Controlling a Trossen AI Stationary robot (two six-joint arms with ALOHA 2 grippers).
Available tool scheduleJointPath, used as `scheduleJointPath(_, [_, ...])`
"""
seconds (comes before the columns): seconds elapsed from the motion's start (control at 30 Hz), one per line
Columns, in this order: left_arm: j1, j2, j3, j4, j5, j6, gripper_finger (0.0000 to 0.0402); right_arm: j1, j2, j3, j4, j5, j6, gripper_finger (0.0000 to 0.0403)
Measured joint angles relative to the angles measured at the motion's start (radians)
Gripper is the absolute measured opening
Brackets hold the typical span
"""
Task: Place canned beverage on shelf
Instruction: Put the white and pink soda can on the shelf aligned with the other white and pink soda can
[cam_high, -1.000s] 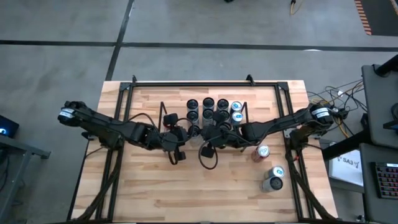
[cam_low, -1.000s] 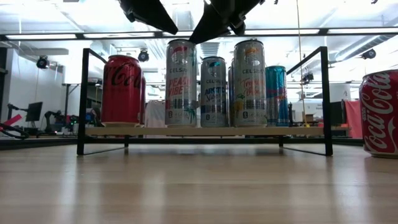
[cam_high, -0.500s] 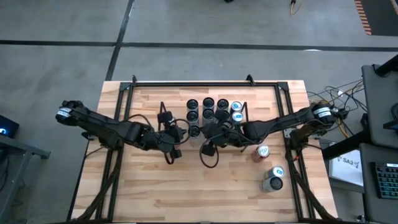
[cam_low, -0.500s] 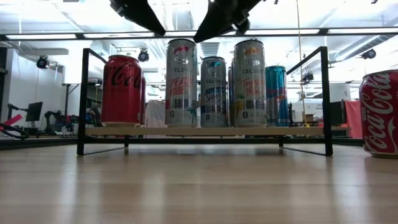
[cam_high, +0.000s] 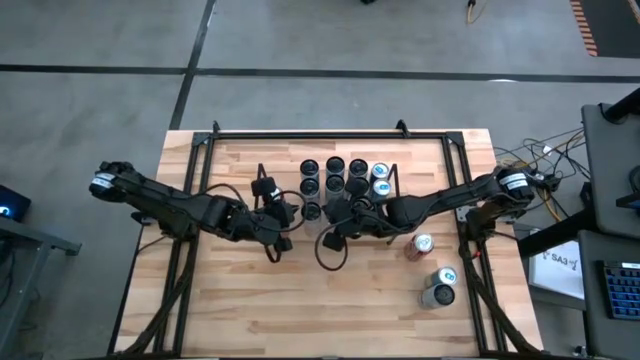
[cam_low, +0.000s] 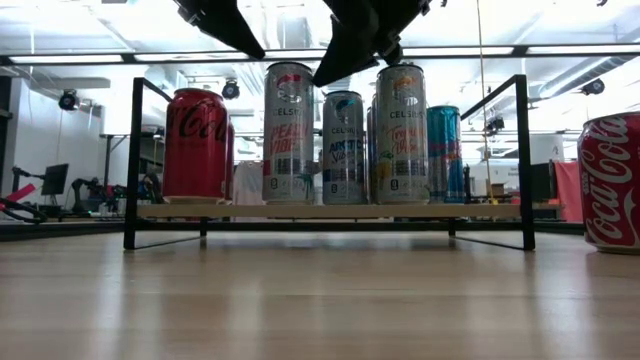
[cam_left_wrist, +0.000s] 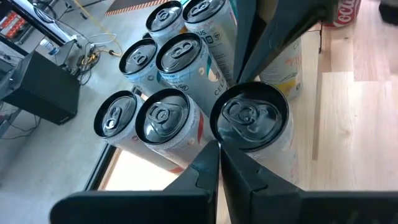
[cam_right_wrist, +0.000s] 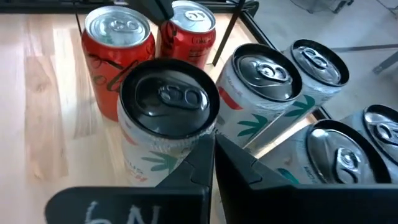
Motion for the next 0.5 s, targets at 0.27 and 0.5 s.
scheduleJointPath(0.27, [0.000,0.000,0.000,0.007,-0.001,-0.001,0.0000,0.000,0.012,0.000,0.018,0.007,-0.008,0.0009])
scheduleJointPath(0.5, [-0.003,0.000,0.000,0.008,-0.001,-0.007,0.0000,0.000,-0.011,0.000,0.017,0.008,-0.021,0.0009])
